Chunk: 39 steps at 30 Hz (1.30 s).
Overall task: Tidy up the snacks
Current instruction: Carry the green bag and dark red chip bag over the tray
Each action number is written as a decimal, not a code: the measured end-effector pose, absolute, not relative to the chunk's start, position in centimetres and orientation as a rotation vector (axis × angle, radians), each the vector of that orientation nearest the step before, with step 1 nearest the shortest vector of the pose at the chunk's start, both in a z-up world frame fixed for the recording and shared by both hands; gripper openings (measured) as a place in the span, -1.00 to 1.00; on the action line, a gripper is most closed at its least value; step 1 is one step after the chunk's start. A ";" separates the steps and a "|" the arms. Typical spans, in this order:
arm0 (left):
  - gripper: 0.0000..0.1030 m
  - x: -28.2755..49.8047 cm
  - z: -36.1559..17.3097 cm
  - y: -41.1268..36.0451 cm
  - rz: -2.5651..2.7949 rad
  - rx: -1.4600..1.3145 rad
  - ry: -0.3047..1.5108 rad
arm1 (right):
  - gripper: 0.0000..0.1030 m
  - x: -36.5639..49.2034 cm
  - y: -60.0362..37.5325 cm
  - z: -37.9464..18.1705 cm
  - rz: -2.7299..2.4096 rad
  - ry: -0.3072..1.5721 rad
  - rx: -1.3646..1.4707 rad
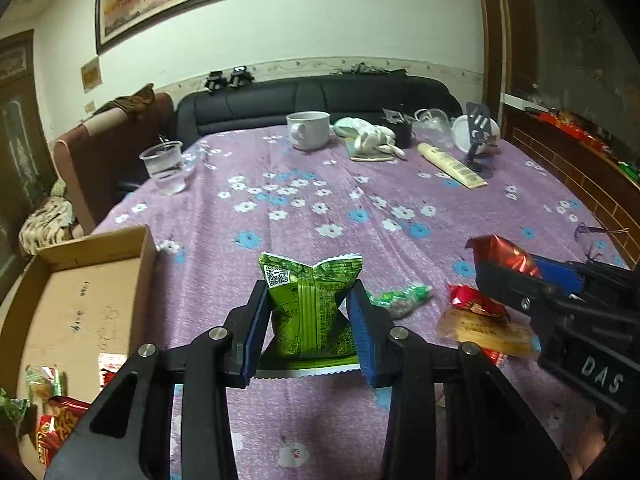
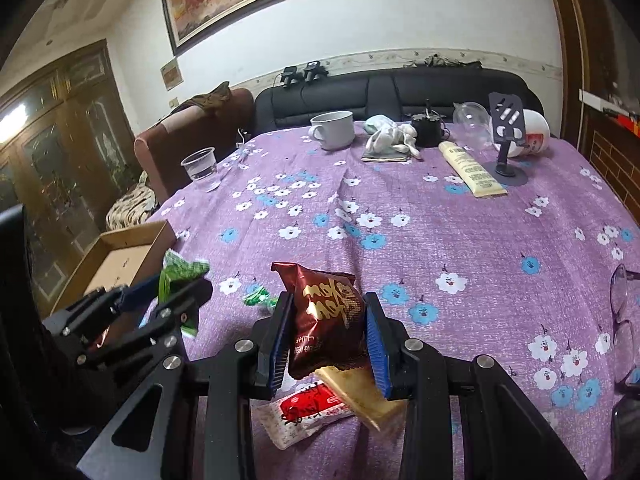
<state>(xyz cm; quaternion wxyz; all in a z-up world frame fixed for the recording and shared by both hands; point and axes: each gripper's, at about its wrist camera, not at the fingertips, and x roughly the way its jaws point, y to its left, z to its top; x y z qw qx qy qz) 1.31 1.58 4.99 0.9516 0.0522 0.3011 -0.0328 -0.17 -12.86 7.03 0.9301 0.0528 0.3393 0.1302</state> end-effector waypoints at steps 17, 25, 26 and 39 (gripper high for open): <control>-0.28 1.3 5.3 2.2 0.046 0.126 0.556 | -0.31 -1.8 -11.1 7.7 0.268 0.618 0.028; -0.28 1.2 5.3 2.4 0.091 0.147 0.545 | -0.31 -2.3 -10.4 8.0 0.271 0.591 -0.002; -0.28 1.2 5.3 2.4 0.094 0.148 0.545 | -0.31 -2.4 -10.3 8.0 0.271 0.590 -0.003; -0.28 1.0 5.5 2.6 0.096 0.136 0.533 | -0.31 -2.8 -10.2 8.4 0.273 0.568 -0.010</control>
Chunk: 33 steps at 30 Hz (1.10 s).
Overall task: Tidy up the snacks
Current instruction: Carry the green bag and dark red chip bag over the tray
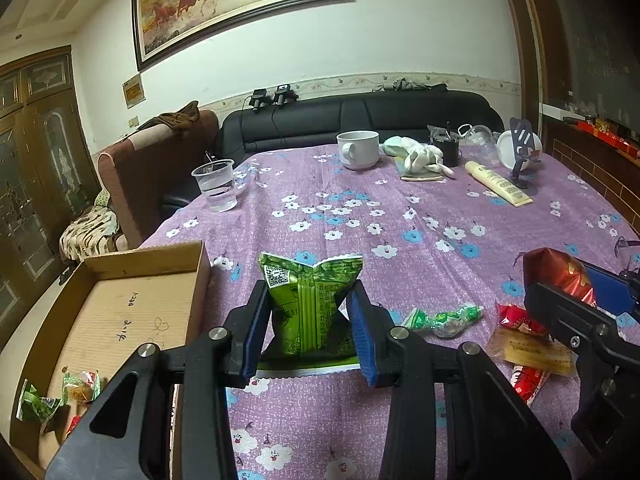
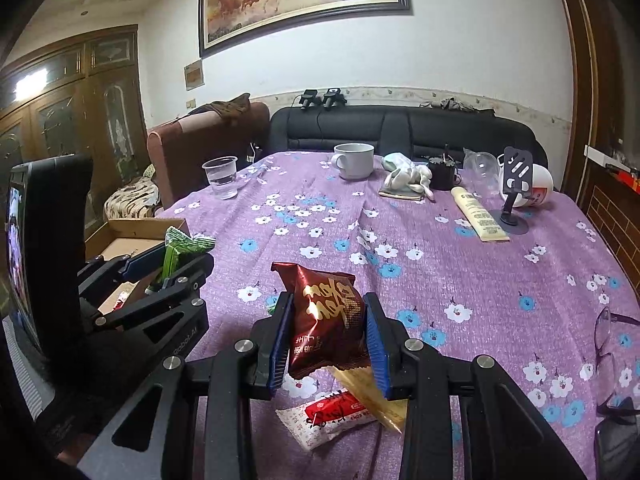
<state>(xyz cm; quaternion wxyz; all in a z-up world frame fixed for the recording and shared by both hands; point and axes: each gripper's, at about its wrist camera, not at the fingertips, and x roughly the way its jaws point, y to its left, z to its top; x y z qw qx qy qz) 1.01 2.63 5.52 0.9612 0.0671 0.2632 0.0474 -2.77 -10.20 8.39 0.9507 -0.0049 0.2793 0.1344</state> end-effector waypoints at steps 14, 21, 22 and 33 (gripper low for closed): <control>-0.28 0.7 6.6 3.4 0.076 0.083 0.536 | -0.31 -3.3 -10.3 9.0 0.275 0.533 -0.005; -0.28 -1.5 9.1 6.0 0.065 0.040 0.517 | -0.31 -3.4 -11.0 9.9 0.268 0.521 0.052; -0.28 -1.8 9.3 6.6 0.064 0.035 0.523 | -0.31 -3.6 -10.9 10.2 0.273 0.519 0.061; -0.28 -4.9 8.7 15.7 0.188 0.008 0.557 | -0.32 -5.7 -4.3 11.2 0.469 0.584 0.082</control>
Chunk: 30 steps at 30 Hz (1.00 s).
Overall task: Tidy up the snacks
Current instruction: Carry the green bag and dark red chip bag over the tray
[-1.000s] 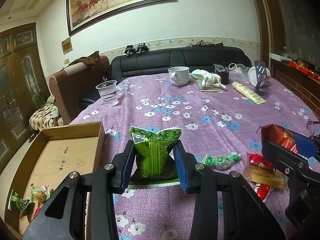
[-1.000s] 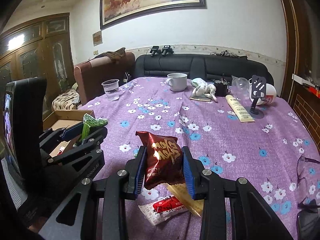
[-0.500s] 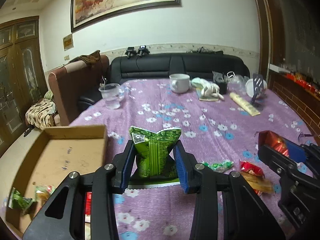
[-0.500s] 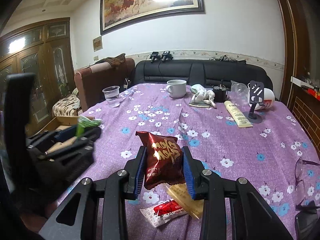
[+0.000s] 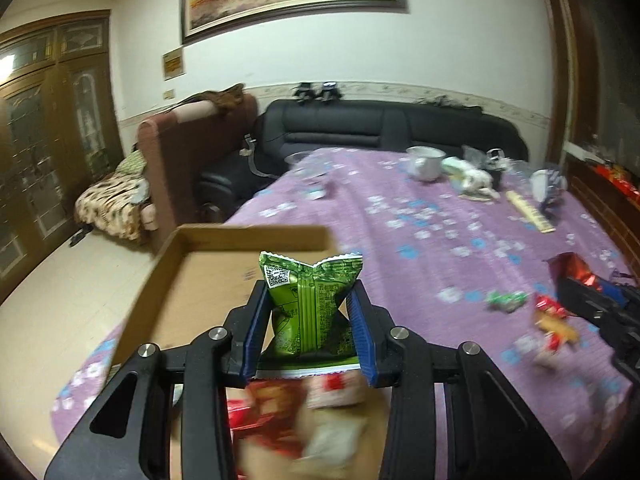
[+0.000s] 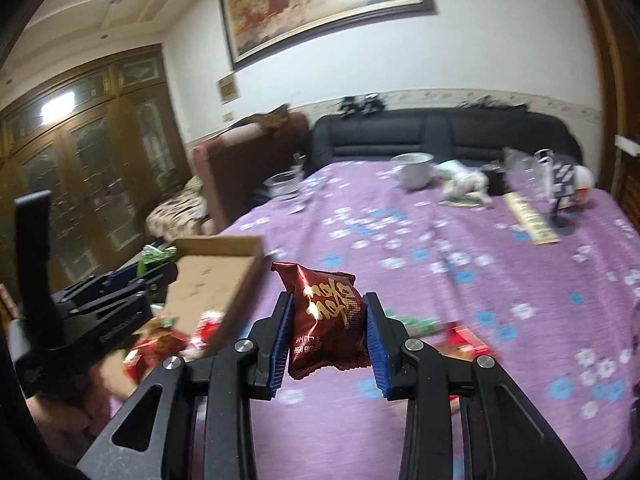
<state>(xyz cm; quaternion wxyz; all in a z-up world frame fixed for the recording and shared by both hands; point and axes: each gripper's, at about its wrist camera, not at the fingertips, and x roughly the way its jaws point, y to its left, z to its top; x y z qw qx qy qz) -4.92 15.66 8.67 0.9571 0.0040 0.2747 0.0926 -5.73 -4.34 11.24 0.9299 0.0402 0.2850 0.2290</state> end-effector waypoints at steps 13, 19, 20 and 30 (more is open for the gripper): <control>-0.28 -6.8 4.6 22.6 0.330 -0.032 0.616 | -0.32 -6.3 6.5 9.0 0.645 0.718 0.079; -0.28 -6.4 4.0 23.5 0.315 -0.098 0.654 | -0.32 -5.4 9.6 7.7 0.651 0.757 0.073; -0.28 -6.3 3.9 23.7 0.316 -0.107 0.663 | -0.32 -5.2 9.9 7.4 0.645 0.761 0.067; -0.25 -5.9 3.6 23.5 0.353 -0.080 0.695 | -0.33 -4.7 11.2 5.2 0.637 0.770 -0.006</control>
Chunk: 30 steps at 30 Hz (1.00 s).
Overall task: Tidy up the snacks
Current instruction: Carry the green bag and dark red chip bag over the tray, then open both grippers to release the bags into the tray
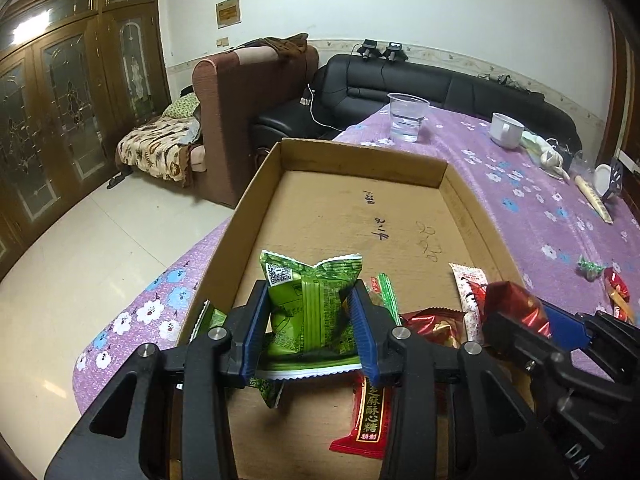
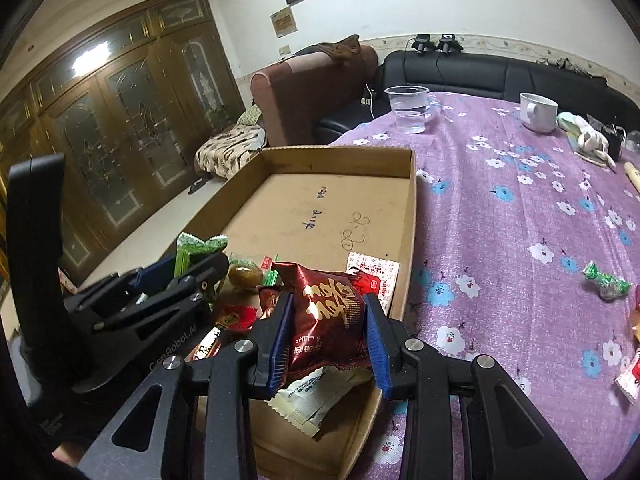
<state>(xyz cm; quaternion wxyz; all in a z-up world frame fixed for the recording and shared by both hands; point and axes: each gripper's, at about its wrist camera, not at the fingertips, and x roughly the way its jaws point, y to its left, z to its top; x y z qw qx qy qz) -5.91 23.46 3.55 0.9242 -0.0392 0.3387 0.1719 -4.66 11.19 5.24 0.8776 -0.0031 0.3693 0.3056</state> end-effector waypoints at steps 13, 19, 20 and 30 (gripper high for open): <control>-0.25 -5.8 3.5 23.3 0.362 -0.074 0.688 | -0.31 -6.0 12.0 4.9 0.629 0.734 -0.087; -0.25 -6.3 3.7 23.3 0.375 -0.070 0.674 | -0.30 -6.0 12.0 4.9 0.632 0.735 -0.081; -0.25 -6.4 3.7 23.3 0.377 -0.069 0.672 | -0.30 -6.1 12.0 4.9 0.633 0.735 -0.080; -0.25 -7.0 4.0 23.1 0.391 -0.055 0.653 | -0.27 -6.1 11.9 5.0 0.633 0.731 -0.078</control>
